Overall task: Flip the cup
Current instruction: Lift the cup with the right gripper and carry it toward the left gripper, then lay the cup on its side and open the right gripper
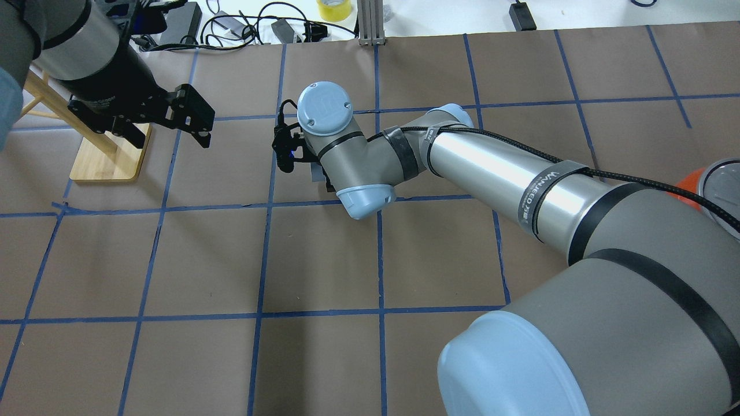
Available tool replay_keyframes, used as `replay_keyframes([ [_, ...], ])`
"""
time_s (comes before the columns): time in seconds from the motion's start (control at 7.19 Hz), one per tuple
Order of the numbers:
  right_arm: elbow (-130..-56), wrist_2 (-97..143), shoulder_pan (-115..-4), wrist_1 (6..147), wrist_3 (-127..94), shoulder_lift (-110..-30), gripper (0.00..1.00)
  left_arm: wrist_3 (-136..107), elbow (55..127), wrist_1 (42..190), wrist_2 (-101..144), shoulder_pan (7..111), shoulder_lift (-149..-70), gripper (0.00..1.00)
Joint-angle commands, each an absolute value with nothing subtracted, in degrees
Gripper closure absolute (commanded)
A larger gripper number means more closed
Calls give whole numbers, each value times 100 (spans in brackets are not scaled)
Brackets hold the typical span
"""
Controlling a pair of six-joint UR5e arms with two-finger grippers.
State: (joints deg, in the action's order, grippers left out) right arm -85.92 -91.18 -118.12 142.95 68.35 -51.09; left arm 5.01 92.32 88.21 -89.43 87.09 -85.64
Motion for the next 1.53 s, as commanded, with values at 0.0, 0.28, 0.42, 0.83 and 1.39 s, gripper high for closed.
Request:
replay_keyframes([
  [0.0, -8587, -8983, -11812, 14317, 6820, -4949, 15, 510, 9237, 8824, -8947, 8710, -8552, 0],
  [0.28, -8500, -8974, -11804, 14309, 6794, -5079, 0, 510, 9246, 8824, -8947, 8701, -8552, 0],
  [0.42, -8482, -8991, -11804, 14309, 6716, -5141, 0, 510, 9246, 8824, -8947, 8701, -8552, 0],
  [0.83, -8508, -9105, -11769, 13740, 5699, -5939, 0, 484, 9158, 8816, -8869, 8666, -8648, 0],
  [1.39, -8595, -9315, -11251, 13597, 2003, -6468, 0, 510, 9123, 8441, -8273, 8306, -9208, 0],
])
